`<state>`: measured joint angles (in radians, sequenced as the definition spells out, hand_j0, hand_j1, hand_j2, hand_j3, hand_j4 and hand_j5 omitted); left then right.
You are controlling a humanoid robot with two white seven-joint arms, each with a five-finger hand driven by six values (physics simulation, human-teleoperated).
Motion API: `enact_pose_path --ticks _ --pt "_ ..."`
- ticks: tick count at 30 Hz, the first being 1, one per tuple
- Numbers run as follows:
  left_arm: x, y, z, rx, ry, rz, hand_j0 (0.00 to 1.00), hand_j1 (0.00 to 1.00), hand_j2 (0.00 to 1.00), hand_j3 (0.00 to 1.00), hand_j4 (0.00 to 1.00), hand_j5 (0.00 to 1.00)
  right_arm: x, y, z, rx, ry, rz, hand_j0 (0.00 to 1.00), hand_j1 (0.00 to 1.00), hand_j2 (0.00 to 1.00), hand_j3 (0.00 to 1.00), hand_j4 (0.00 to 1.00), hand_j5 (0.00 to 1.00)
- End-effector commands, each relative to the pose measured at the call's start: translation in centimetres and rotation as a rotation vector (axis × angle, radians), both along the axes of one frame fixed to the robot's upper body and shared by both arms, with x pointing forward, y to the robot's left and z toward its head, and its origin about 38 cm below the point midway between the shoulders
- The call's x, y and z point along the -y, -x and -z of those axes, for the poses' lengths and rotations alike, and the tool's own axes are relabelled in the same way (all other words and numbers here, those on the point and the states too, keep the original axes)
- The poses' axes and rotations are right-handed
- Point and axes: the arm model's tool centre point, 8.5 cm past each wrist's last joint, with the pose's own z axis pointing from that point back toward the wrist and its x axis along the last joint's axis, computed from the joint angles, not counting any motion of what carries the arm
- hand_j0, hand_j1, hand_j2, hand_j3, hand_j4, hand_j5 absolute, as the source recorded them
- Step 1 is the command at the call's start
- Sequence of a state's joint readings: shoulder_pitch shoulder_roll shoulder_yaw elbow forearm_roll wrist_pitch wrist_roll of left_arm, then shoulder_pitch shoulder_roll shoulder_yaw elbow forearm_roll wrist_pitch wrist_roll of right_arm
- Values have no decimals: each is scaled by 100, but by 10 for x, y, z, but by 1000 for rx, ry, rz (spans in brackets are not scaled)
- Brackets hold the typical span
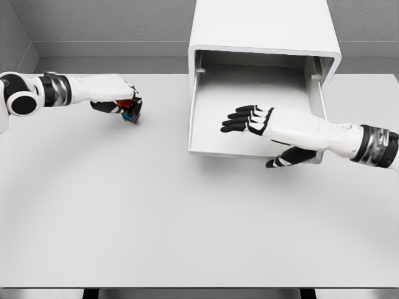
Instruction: Slide open multi-storey tabletop storage cabinets and put open load switch and slide close multi-storey tabletop storage cabinets
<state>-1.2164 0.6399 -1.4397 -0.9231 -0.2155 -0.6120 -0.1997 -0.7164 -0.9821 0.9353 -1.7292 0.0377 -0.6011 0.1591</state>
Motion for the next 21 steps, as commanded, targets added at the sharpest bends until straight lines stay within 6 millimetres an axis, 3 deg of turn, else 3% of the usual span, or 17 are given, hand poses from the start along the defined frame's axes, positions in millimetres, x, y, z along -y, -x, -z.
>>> enact_pose_path --ticks 1,7,15,21 --pt "-2 3 -4 4 9 7 42 42 42 42 42 42 0 0 -4 -13 -34 -4 100 100 100 100 100 100" --pt "-4 15 -10 10 16 39 42 42 42 42 42 42 2 0 -7 -41 -69 1 100 100 100 100 100 100" --pt "21 32 -17 14 43 136 40 40 40 40 40 40 15 -1 -19 -92 -146 38 100 100 100 100 100 100" --pt "31 52 -35 40 55 213 40 40 40 40 40 40 19 -2 -24 -111 -182 51 100 100 100 100 100 100"
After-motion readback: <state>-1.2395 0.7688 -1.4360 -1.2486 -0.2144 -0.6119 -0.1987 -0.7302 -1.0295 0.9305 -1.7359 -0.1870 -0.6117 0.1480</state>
